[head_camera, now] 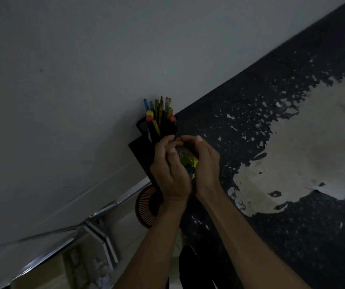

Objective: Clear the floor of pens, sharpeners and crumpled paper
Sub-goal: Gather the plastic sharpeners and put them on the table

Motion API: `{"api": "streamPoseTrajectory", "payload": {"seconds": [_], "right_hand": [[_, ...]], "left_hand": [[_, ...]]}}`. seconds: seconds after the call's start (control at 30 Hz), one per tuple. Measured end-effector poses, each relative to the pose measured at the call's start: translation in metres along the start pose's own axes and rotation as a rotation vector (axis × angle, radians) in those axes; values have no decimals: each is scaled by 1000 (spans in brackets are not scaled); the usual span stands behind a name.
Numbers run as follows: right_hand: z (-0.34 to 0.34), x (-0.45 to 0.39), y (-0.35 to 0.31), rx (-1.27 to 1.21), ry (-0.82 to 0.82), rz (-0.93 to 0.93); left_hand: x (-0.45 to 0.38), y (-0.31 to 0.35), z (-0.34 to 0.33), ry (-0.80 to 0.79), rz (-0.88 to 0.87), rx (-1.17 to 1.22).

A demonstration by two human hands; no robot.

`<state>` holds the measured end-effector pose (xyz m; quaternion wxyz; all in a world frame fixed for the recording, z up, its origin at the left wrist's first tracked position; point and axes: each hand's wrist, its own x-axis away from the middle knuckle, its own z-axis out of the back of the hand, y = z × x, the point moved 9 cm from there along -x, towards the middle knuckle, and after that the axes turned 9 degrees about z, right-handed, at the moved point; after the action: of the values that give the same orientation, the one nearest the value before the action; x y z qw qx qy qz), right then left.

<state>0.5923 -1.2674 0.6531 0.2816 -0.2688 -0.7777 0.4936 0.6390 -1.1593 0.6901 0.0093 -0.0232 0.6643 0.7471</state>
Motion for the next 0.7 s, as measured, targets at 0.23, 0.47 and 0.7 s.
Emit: {"api": "streamPoseTrajectory", "payload": {"seconds": [0.23,0.47,0.7], "right_hand": [[2,0,-1,30,6,3],[4,0,-26,238,-19,172],[-8,29,-62,576,-139,489]], "left_hand": [[0,3,-3,-111,-10,28],[-5,11,10,-47,2,60],[-4,37,48,99,-93,10]]}}
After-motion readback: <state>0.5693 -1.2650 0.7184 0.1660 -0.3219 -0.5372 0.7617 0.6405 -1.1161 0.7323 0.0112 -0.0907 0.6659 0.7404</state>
